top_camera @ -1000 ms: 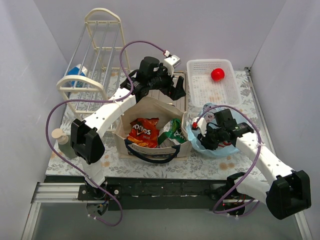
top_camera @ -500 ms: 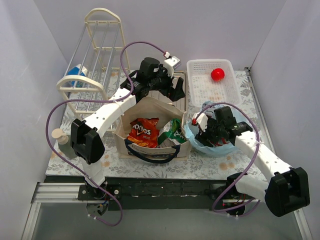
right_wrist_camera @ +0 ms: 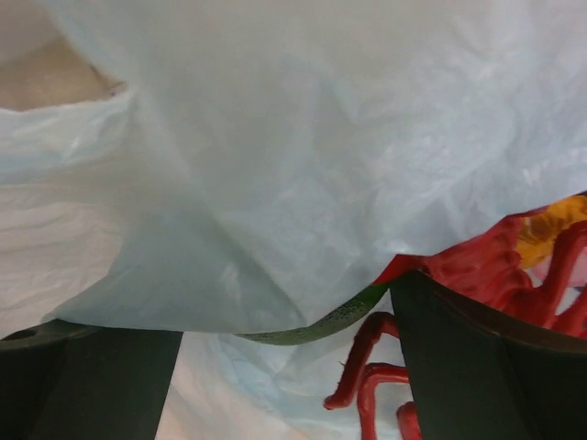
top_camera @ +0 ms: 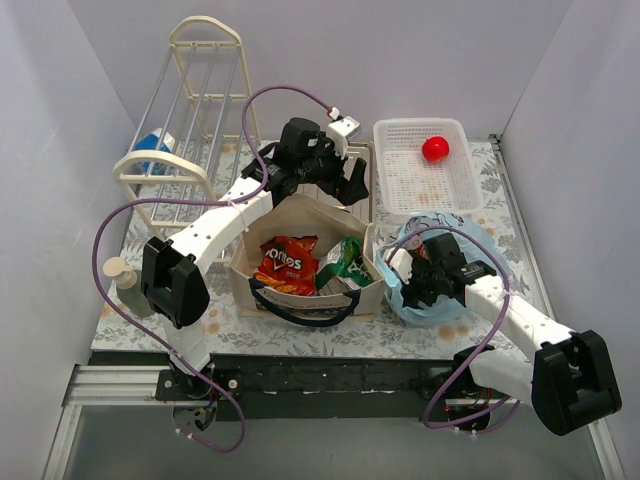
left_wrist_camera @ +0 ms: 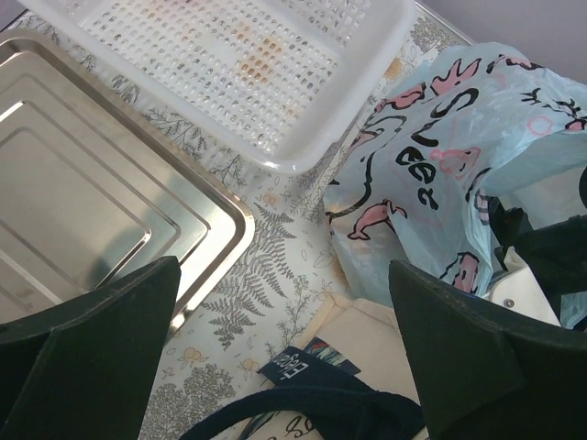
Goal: Untie the knot of the grocery bags and take out the mixed food
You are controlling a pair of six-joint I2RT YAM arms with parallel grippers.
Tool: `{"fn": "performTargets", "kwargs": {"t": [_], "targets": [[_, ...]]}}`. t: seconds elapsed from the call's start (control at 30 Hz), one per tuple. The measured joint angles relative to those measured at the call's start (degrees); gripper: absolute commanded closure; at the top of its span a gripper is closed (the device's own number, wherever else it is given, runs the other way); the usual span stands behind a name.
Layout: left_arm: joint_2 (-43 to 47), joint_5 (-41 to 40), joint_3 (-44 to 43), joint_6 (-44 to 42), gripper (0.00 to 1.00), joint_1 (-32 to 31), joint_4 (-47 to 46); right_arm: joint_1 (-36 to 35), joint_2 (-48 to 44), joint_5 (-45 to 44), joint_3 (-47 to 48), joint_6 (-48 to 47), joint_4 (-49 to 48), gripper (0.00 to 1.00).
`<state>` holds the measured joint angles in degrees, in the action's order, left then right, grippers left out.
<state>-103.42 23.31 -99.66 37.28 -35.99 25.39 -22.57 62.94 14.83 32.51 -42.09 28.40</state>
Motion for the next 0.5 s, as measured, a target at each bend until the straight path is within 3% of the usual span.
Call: {"fn": "performTargets", "kwargs": {"t": [0.2,0.33,0.5], "targets": [[0.00,0.02,0.00,0.00,0.02,0.00,0.04,-0.02,0.33,-0.72,0.11,-1.05,-1.86,0.38],[0.00,0.00,0.00,-0.04,0.02,0.00,0.07,-0.02,0.42,-0.94,3.78,-1.68,2.25,0.52],[0.00,0.00,0.00,-0.22,0.02,0.00,-0.04,-0.02,0.42,-1.09,12.87,-2.32,10.71,0.54]]}}
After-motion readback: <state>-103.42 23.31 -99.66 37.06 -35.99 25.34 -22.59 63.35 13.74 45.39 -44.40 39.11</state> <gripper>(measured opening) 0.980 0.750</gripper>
